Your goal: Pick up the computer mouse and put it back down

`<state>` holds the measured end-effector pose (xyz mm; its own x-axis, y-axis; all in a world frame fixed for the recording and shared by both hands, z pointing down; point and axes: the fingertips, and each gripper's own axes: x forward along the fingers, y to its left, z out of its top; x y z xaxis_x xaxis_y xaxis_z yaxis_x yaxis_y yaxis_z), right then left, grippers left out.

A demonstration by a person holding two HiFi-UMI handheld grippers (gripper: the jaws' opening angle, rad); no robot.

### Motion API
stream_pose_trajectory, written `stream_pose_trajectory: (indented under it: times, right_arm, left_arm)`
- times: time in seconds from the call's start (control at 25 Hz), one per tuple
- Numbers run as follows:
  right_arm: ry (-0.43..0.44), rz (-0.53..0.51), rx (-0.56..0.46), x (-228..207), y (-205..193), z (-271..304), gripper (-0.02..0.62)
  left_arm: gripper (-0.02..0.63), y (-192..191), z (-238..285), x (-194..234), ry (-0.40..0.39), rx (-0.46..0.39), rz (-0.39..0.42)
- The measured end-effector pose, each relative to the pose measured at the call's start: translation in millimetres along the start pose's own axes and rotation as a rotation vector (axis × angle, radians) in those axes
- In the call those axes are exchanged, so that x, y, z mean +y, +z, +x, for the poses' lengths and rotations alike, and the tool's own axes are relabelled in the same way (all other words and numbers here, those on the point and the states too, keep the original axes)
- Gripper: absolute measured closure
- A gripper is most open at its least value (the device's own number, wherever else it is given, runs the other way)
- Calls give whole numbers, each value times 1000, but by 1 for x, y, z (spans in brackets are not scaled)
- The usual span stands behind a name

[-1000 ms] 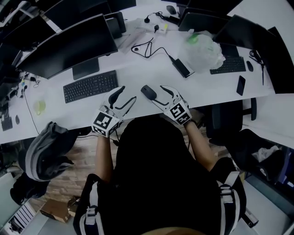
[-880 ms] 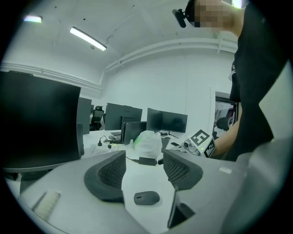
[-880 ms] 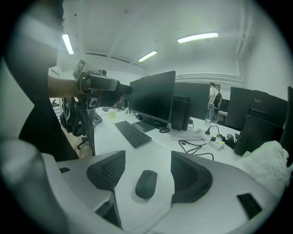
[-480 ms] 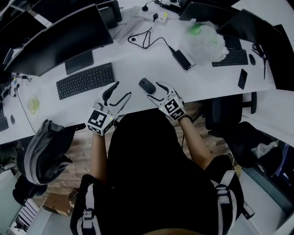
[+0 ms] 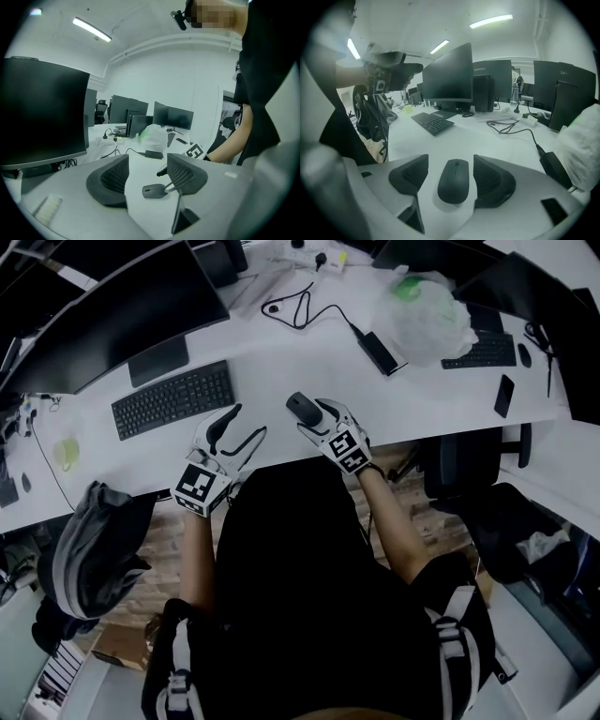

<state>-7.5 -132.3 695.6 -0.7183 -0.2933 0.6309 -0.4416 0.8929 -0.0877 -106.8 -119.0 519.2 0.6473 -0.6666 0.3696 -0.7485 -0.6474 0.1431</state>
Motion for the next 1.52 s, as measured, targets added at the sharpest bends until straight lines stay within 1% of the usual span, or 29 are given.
stream_pose_trajectory:
  times: [0.52, 0.8, 0.92, 1.16, 1.52]
  right_arm:
    - [-20, 33, 78, -7, -28, 39, 291]
    - [-8, 63, 116, -7, -41, 54, 286]
    - [-27, 61, 138, -9, -49, 59, 282]
    - [-73, 58, 142, -11, -48, 61, 296]
    - [-93, 67, 128, -12, -48, 61, 299]
  left_arm:
    - [365, -13, -1, 4, -14, 22, -18]
    - [365, -16, -2, 6, -16, 34, -19]
    - [367, -16, -2, 7, -22, 39, -18]
    - [367, -16, -5, 9, -29, 40, -14]
    - [368, -17, -5, 5, -43, 50, 5]
